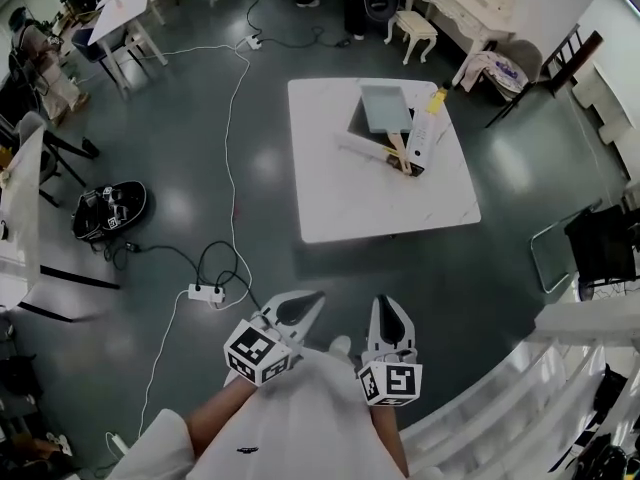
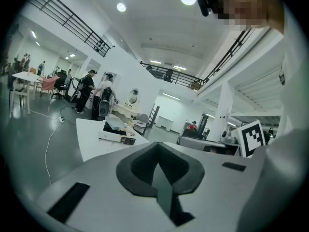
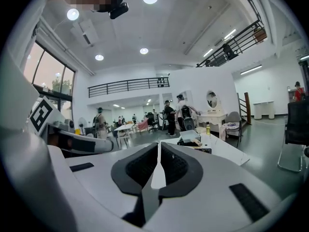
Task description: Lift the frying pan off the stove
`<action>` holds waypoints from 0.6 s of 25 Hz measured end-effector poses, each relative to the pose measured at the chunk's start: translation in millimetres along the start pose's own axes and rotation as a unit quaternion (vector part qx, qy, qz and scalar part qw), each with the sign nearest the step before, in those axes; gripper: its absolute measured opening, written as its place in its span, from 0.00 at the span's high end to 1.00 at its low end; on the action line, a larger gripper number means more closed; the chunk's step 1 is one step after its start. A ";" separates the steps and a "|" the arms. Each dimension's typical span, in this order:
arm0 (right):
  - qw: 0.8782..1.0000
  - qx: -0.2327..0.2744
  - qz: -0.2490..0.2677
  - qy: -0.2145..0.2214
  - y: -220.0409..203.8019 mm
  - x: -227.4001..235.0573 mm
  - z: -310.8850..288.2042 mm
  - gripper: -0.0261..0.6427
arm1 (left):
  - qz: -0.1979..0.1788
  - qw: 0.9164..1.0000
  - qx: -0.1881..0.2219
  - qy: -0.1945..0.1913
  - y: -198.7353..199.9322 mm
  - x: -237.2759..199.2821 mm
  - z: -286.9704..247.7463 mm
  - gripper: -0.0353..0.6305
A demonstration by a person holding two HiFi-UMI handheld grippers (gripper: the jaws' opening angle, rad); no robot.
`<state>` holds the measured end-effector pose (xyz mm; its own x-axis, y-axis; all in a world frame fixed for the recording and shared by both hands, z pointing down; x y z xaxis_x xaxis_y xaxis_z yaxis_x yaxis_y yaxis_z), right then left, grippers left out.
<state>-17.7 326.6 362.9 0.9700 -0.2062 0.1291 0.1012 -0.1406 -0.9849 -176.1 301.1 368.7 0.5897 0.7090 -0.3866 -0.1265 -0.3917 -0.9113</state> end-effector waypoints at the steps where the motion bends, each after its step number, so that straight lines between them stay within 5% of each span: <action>1: 1.000 0.002 -0.002 -0.004 -0.1 -6.3 -7.1 0.96 | 0.003 1.000 0.001 -0.002 3.5 -10.4 4.1 0.94; 15: 0.997 -0.003 -0.003 -0.074 -7.3 -19.9 -68.6 0.96 | 0.014 0.998 -0.013 -0.058 26.7 -86.7 -25.1 0.94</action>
<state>-52.9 265.2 375.5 0.9914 -0.0604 0.1157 0.1059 -0.1466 -0.9835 -210.7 214.5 381.5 0.4898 0.7604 -0.4265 -0.1206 -0.4255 -0.8969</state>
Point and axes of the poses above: the fingertips, and each gripper's own axes: z backward along the fingers, x to its right, y out of its top, the point moved 5 cm from there along z, backward along the fingers, and after that the axes turned 5 degrees about x, right-handed, at the moved point
